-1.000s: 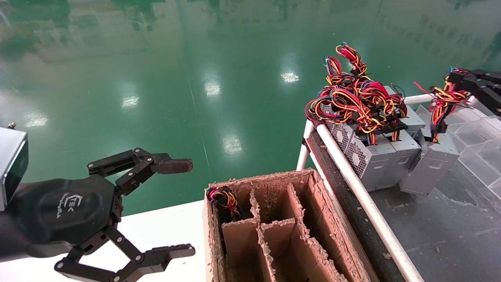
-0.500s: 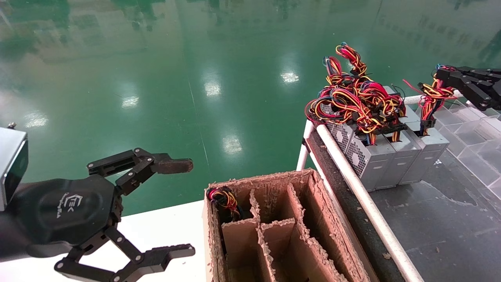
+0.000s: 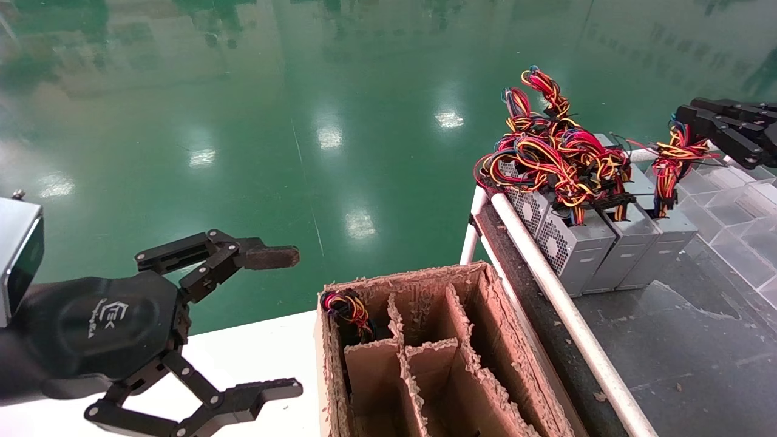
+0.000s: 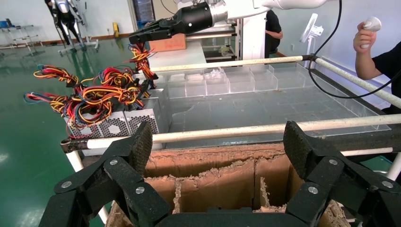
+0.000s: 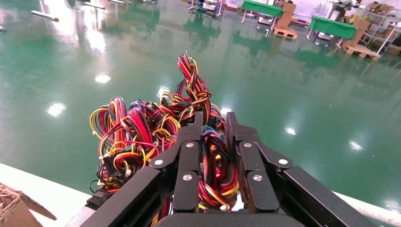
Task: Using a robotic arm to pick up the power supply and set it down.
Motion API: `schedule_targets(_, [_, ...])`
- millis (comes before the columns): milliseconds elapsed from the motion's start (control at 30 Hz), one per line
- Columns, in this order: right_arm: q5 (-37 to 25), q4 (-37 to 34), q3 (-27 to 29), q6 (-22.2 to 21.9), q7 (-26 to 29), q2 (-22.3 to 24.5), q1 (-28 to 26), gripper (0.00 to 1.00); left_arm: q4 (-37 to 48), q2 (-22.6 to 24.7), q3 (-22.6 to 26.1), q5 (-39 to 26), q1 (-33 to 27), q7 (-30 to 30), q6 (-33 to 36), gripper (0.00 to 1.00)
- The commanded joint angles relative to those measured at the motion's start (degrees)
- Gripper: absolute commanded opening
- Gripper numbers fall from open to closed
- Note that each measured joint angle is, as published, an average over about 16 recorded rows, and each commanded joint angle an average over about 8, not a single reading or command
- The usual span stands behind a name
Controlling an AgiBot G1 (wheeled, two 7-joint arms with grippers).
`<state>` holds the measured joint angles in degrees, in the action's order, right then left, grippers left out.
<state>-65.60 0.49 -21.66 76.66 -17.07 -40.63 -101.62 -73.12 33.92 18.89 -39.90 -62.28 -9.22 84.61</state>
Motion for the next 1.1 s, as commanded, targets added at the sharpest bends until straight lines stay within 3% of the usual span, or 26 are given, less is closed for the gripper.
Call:
schedule_targets(33, [0.0, 0.0, 0.0, 0.1, 0.0, 0.0, -0.1, 1.0, 0.0, 0.0, 0.0, 0.0, 0.0, 0.0, 0.0, 1.0])
schedule_targets(367, [0.2, 0.2, 0.2, 2.0, -0.3, 0.2, -0.6, 1.0, 0.0, 0.0, 0.0, 0.0, 0.0, 0.0, 0.0, 1.0])
schedule_targets(667, [1.2, 1.3, 0.7, 6.7, 0.3, 0.3, 0.0, 1.0, 0.0, 0.0, 0.0, 0.0, 0.0, 0.0, 0.0, 1.0])
schedule_targets(1100, [5.7, 15.4, 1.8, 7.7, 5.7, 1.3, 7.8, 1.0, 0.1, 0.0, 0.0, 0.0, 0.0, 0.0, 0.0, 1.0])
